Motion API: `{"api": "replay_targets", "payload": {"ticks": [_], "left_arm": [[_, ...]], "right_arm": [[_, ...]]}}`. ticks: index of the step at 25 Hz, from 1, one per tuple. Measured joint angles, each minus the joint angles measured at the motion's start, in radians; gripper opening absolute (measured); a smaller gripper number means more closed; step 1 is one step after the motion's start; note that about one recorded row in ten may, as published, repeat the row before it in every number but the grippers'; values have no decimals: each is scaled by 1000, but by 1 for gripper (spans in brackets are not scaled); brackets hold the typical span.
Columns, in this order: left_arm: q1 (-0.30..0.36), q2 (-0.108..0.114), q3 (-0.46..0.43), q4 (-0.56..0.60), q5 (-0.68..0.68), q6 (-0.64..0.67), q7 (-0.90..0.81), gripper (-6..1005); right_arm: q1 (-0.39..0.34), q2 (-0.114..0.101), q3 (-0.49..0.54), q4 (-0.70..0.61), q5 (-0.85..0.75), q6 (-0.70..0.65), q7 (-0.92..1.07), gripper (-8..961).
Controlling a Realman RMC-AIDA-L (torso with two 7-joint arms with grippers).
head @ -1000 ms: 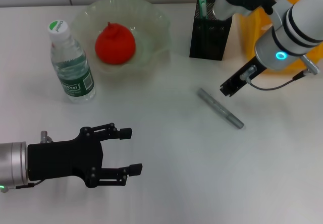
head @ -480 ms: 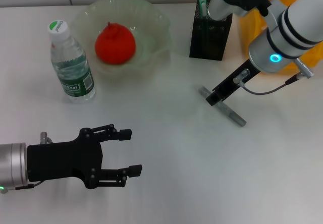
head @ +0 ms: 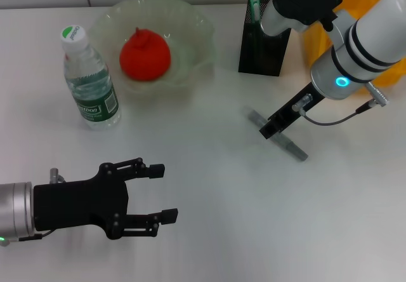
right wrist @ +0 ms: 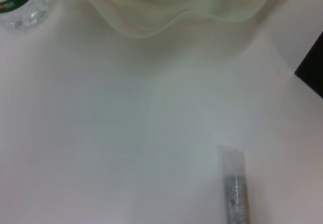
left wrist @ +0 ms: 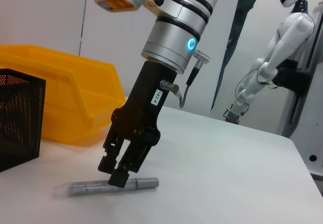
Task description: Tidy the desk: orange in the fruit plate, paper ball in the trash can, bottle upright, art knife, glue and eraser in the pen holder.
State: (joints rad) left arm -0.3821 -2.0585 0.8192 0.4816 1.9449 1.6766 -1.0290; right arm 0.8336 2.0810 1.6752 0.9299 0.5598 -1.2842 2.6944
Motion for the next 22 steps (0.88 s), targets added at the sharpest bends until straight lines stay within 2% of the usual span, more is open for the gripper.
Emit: {"api": "replay_targets", "payload": {"ticks": [2,7,22], "left_arm": [[0,0,0,0,0,0,0,847],[0,0,0,0,1,0,0,847],[2,0,0,0,5,9,2,847]], "right_arm": [[-2,1,0,-2,0,2,-1,454],[-6,2,-11,-17,0,13,-2,292],[-6,2,-50,-26,1,32,-2,263]]}}
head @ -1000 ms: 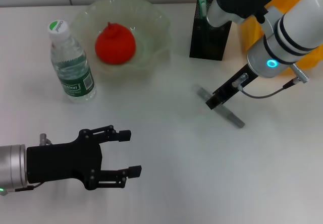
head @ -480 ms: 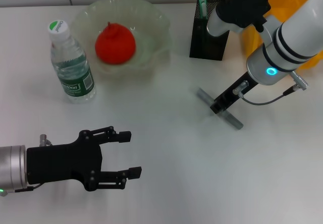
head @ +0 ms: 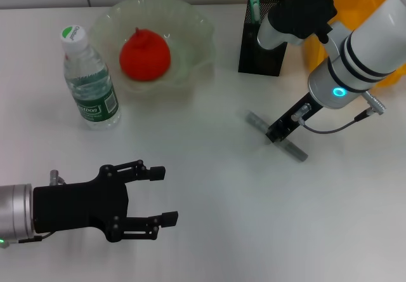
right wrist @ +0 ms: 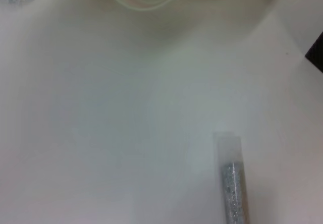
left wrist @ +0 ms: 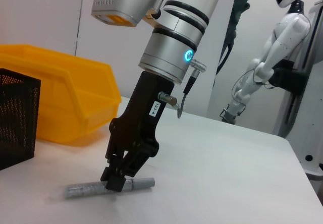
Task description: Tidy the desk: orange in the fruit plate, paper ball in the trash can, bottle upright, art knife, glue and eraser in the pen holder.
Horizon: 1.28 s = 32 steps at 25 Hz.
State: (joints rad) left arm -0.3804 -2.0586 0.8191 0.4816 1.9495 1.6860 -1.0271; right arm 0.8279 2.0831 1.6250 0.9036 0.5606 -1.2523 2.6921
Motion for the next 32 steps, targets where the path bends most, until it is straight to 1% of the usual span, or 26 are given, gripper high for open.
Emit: {"api": "replay_targets", "payload": {"ticks": [2,4,7,9,12,14,16,18,21,25,29,32], "left_arm": [[0,1,0,0,0,0,0,847],[0,2,0,0,0,0,0,847],[0,5,0,0,-3,3,1,847],[0,6,0,1,-5,3,1,847],[0,5,0,2,-6,2,1,847],[0,3,-5,4,-6,-3,1,847],[-1,2,-13,5,-7,-5,1,847],[-3,2,-30,3,-7,-6,1,847],[-5,1,-43,1,-8,-7,4,847],[0,-4,-63,-1,-8,-9,37,847],[2,-8,-73,-2,-8,-10,52,847],[-4,-8,-73,-5,-8,-12,53,847]], "right_arm": [[1,0,-1,2,3,-6,0,260],[1,0,3,15,7,-12,-1,139],[-11,-2,12,62,28,-30,-18,138],[-36,-2,25,119,58,-42,-44,137],[-110,-2,61,244,127,-36,-115,136],[-170,-2,79,313,206,-3,-187,135],[-237,-2,96,361,313,51,-294,134],[-296,0,116,379,430,111,-425,133],[-376,5,168,353,667,204,-664,132],[-410,9,213,237,974,302,-952,130],[-385,11,210,123,1188,429,-1182,128],[-335,11,197,45,1286,523,-1263,127]]}}
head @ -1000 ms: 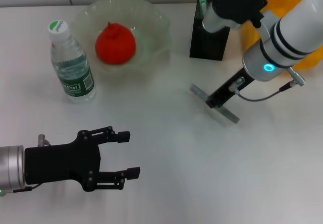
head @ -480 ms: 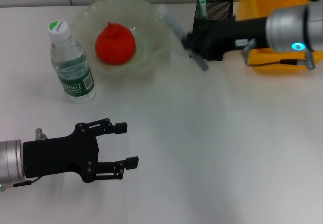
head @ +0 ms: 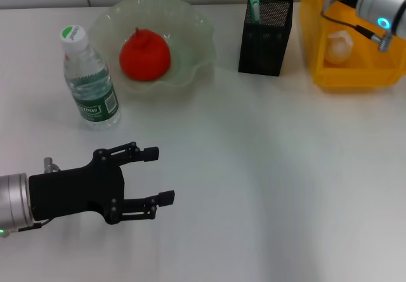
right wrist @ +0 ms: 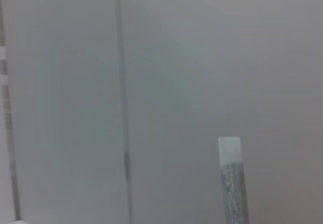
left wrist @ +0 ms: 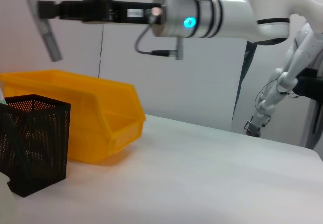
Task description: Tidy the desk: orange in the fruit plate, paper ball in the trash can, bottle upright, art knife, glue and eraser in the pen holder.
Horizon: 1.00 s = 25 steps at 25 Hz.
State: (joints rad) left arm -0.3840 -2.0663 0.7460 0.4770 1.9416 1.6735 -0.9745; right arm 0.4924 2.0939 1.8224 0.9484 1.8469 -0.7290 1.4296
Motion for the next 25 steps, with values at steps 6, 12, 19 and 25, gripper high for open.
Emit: {"api": "replay_targets", "payload": {"ticks": [6,12,19,25], "left_arm": [[-11,1,-36,-33,-3,-13,-5,847],[-12,3,-73,-39,-4,-20,-2,847],[-13,2,-83,-50,-18,-23,-27,847],[-21,6,-115,-73,-18,-51,-84,847]], "right_arm": [[74,0,-55,-74,16,179,-13,126],[83,0,-97,-89,18,259,-55,125],[83,0,-107,-97,29,266,-106,125],[87,0,-137,-100,29,296,-107,125]]}}
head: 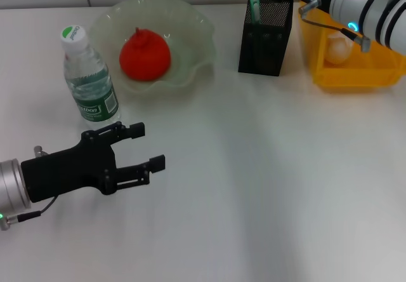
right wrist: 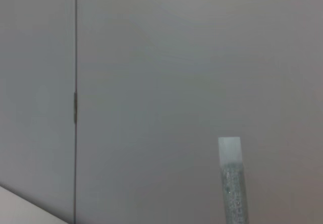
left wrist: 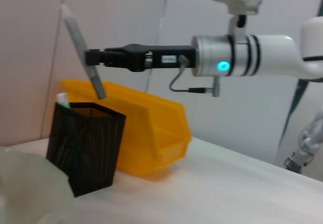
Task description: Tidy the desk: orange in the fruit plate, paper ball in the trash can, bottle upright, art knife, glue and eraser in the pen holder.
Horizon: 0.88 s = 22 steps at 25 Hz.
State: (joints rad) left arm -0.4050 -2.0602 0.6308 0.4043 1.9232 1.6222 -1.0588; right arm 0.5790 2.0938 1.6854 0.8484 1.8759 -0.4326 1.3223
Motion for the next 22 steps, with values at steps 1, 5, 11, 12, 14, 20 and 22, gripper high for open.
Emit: {"api": "replay_targets", "payload": {"ticks": [1,5,11,12,14,20,22], "left_arm": [[-1,0,-3,0,0,-2,-14,847],[-2,0,-7,4,0,-11,-43,847],[-2,-1,-25,1,0,-13,-46,847],[-2,-1,-26,1,0,-13,-46,847],[-2,-1,-28,1,0,-13,-46,847],[-3,-2,-29,1,0,-12,-46,847],[-3,-2,-29,1,-6,-10,-46,847]], "right_arm": [[1,0,-1,0,0,1,0,125],[9,0,-13,-8,-2,13,0,124],[11,0,-49,-23,-7,68,-1,124],[12,0,-49,-26,-7,69,-1,124],[12,0,-49,-30,-6,70,3,136],[13,0,-50,-43,-4,65,7,173],[13,0,-50,-46,-2,63,8,185]]}}
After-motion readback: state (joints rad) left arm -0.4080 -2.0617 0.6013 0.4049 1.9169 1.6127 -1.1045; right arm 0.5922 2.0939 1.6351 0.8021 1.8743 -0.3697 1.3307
